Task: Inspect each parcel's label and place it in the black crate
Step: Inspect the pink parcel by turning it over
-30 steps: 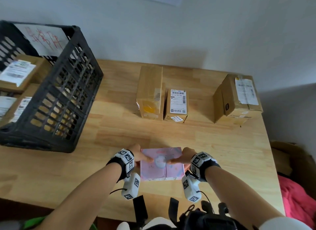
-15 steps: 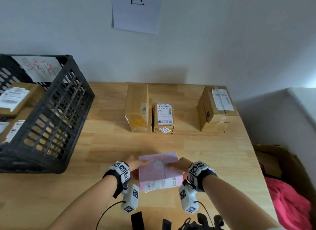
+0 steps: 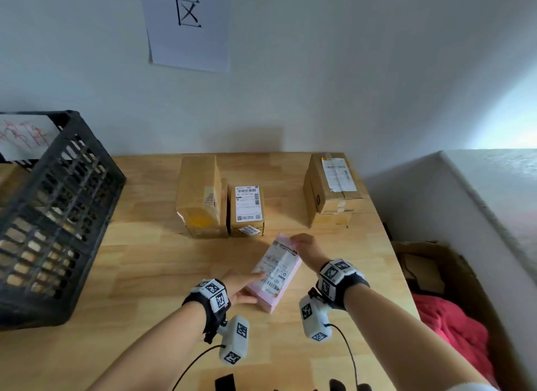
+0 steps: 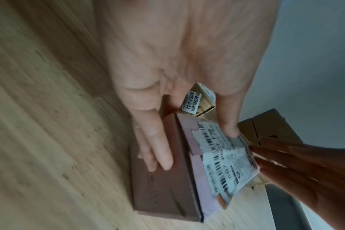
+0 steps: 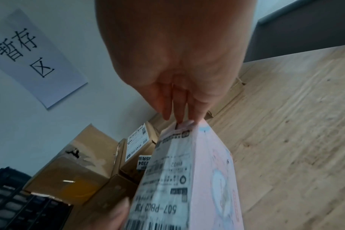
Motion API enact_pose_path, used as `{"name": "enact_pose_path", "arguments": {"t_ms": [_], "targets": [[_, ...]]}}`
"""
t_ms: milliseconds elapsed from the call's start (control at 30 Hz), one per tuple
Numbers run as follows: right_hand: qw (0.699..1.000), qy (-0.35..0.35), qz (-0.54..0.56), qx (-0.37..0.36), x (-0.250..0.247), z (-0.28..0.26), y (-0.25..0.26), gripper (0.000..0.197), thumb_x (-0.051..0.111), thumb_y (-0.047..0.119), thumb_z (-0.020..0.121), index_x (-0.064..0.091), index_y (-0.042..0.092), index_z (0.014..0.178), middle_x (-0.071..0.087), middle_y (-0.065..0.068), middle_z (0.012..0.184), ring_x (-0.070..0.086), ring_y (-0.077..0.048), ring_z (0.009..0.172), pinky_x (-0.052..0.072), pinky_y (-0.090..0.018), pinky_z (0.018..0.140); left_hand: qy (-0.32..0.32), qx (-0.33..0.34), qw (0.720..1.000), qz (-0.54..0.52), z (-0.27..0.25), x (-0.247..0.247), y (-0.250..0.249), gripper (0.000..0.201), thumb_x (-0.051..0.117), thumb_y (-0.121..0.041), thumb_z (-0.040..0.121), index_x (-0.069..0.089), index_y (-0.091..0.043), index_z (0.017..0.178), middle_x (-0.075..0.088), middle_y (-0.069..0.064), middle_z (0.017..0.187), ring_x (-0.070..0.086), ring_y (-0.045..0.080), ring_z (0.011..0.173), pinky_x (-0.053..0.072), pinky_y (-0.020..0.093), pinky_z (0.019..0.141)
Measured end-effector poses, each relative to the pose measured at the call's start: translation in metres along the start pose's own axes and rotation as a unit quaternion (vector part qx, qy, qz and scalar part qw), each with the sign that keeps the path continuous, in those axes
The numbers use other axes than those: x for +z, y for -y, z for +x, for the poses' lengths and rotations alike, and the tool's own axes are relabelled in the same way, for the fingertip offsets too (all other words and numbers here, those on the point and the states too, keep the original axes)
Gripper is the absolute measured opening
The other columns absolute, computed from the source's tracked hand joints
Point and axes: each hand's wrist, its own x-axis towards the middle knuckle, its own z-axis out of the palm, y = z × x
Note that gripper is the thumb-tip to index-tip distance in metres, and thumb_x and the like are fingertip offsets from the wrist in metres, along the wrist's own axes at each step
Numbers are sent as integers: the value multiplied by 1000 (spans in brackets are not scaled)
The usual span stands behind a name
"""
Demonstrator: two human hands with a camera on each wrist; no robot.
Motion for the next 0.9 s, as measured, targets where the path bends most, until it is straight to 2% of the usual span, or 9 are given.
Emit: {"name": "enact_pose_path", "arguments": {"t_ms": [100, 200, 333, 400, 500, 567, 633, 733, 900], "targets": [[998, -1, -57, -4, 5, 0, -3, 41, 32, -8, 94, 50, -1, 129, 55, -14, 123, 55, -27, 109, 42, -23, 76, -14, 1, 1000, 13, 6, 8, -4, 25, 69, -9, 82, 55, 1, 100, 58, 23, 112, 57, 38, 113, 60, 35, 59], [995, -25, -97, 15, 1, 1, -8, 42, 42, 0, 93, 41, 2, 134, 55, -13, 125, 57, -27, 109, 49, -25, 72, -10, 14, 1000, 1, 14, 18, -8, 19, 65, -10, 86, 58, 2, 99, 61, 25, 114, 59, 37, 110, 59, 36, 63], [988, 23, -117, 96, -9, 7, -19, 37, 59, 21, 92, 50, 0, 121, 61, -12, 105, 63, -24, 96, 54, -30, 80, -20, 36, 999, 3, 27, 33, -15, 36, 66, -19, 87, 59, 6, 111, 65, 23, 102, 66, 32, 90, 60, 34, 63], [984, 64, -97, 137, -10, 10, -26, 38, 58, 31, 93, 54, 0, 116, 64, -10, 97, 67, -22, 84, 58, -35, 76, -27, 37, 999, 16, 35, 42, -21, 39, 65, -24, 88, 58, 6, 112, 65, 22, 92, 68, 29, 80, 60, 32, 65], [980, 98, -32, 169, -8, 15, -31, 37, 48, 29, 99, 52, -5, 113, 64, -11, 85, 69, -26, 73, 58, -35, 68, -39, 32, 998, 25, 42, 48, -30, 28, 60, -22, 92, 58, 3, 103, 63, 19, 88, 67, 26, 76, 59, 28, 60], [977, 107, -1, 182, -12, 20, -28, 33, 49, 27, 99, 49, -5, 106, 65, -16, 86, 70, -32, 74, 59, -40, 70, -24, 15, 999, 26, 41, 50, -37, 20, 52, -17, 97, 54, 1, 106, 62, 19, 102, 67, 27, 87, 57, 23, 53], [975, 114, 9, 189, -17, 27, -24, 30, 50, 24, 98, 48, -5, 103, 64, -17, 84, 68, -30, 66, 59, -40, 69, -25, 14, 999, 46, 46, 51, -42, 40, 52, -18, 96, 45, 2, 129, 56, 20, 127, 66, 32, 99, 60, 30, 67], [974, 118, 5, 195, -22, 38, -20, 29, 52, 23, 97, 48, -6, 102, 63, -18, 80, 66, -29, 60, 58, -39, 65, -11, 7, 999, 41, 47, 54, -48, 48, 49, -23, 98, 39, 2, 137, 48, 26, 135, 59, 38, 113, 51, 42, 94], [970, 132, 15, 202, -28, 50, -17, 29, 53, 21, 97, 50, -7, 102, 65, -18, 78, 67, -28, 56, 59, -38, 59, -22, 7, 999, 48, 55, 56, -58, 56, 61, -27, 90, 42, 7, 131, 54, 30, 127, 62, 39, 107, 54, 43, 88]]}}
